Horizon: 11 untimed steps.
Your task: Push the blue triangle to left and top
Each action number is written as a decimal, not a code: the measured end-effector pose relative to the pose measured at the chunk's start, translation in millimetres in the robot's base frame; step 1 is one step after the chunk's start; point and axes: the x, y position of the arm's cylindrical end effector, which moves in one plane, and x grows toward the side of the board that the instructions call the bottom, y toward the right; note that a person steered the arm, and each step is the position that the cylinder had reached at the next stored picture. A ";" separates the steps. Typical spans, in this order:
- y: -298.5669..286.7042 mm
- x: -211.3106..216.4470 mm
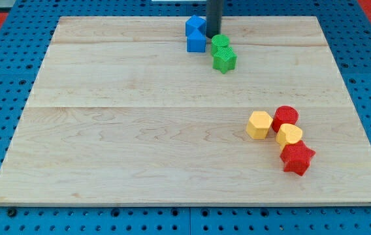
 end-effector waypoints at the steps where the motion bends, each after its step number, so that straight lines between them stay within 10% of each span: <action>1: -2.3 20.0; 6: -187.5 75.6; 11: -42.5 50.4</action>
